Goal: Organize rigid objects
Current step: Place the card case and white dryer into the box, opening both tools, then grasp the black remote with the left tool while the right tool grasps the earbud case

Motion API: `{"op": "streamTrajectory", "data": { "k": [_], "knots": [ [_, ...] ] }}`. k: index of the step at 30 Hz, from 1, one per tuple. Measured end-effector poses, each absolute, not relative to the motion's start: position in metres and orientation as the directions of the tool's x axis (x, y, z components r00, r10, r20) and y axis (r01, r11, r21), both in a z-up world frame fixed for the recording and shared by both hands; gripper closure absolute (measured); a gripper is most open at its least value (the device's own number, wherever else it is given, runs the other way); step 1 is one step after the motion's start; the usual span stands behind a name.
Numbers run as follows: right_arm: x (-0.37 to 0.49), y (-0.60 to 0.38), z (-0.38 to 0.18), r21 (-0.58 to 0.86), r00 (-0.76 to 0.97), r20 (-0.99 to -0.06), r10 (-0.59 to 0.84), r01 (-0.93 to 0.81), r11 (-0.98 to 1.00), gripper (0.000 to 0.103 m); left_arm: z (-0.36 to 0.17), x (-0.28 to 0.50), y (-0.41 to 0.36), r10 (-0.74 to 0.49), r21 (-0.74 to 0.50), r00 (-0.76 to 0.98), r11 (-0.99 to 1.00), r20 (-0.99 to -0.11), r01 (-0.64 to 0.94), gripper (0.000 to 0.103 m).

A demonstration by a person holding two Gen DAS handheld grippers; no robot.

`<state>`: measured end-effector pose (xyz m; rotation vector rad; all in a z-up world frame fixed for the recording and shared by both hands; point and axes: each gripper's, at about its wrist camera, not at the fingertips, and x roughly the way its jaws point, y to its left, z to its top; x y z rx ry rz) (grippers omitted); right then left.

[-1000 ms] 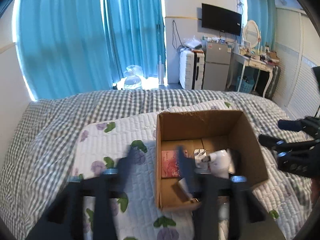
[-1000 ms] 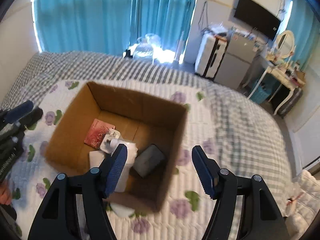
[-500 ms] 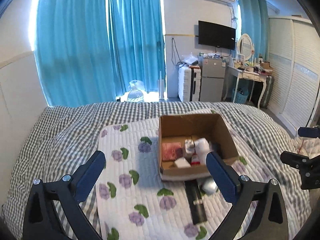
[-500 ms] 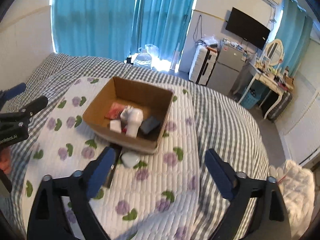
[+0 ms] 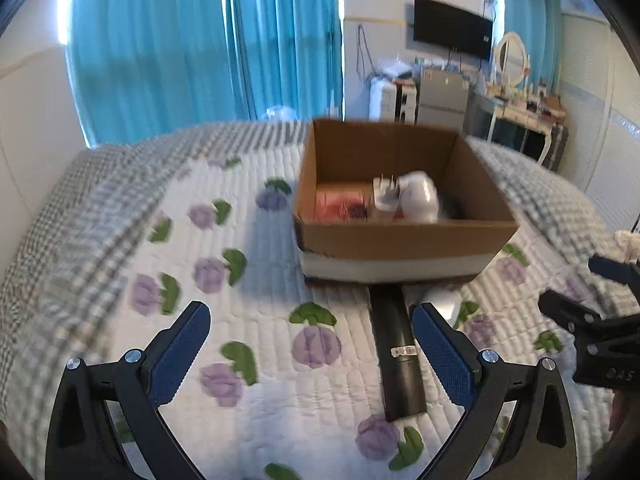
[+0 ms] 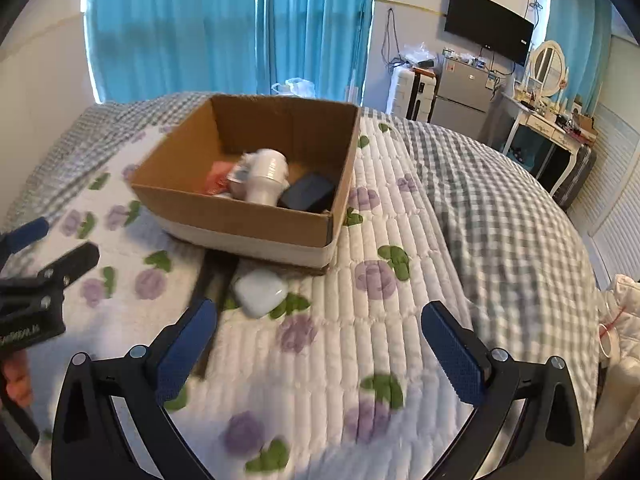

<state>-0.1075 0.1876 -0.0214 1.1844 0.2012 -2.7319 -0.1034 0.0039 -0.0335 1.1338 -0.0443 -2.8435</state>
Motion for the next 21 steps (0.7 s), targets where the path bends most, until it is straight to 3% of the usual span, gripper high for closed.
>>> {"op": "streamTrajectory", "data": {
  "k": [8, 13, 17, 19, 21],
  "knots": [
    [-0.159, 0.19, -0.074, -0.064, -0.673, -0.735, -0.084, 0.193, -0.979, 0.0, -0.1, -0.144, 0.03, -0.06, 0.062, -0.662, -0.998, -0.747, 0.02, 0.005],
    [-0.165, 0.194, -0.083, -0.05, -0.64, -0.765, -0.079, 0.182, -0.982, 0.0, -0.12, -0.147, 0.044, -0.012, 0.049, -0.618, -0.998, -0.786, -0.042, 0.025],
    [-0.164, 0.194, -0.087, -0.067, -0.631, -0.774, -0.051, 0.162, -0.985, 0.0, -0.131, -0.146, 0.054, 0.018, 0.037, -0.589, -0.996, -0.808, -0.08, 0.036],
    [-0.162, 0.193, -0.088, -0.069, -0.629, -0.776, -0.048, 0.16, -0.985, 0.0, -0.134, -0.144, 0.062, 0.029, 0.047, -0.583, -0.992, -0.812, -0.115, 0.054],
    [-0.161, 0.193, -0.088, -0.068, -0.631, -0.775, -0.044, 0.153, -0.986, 0.0, -0.134, -0.139, 0.069, 0.02, 0.08, -0.591, -0.987, -0.806, -0.143, 0.057]
  ]
}}
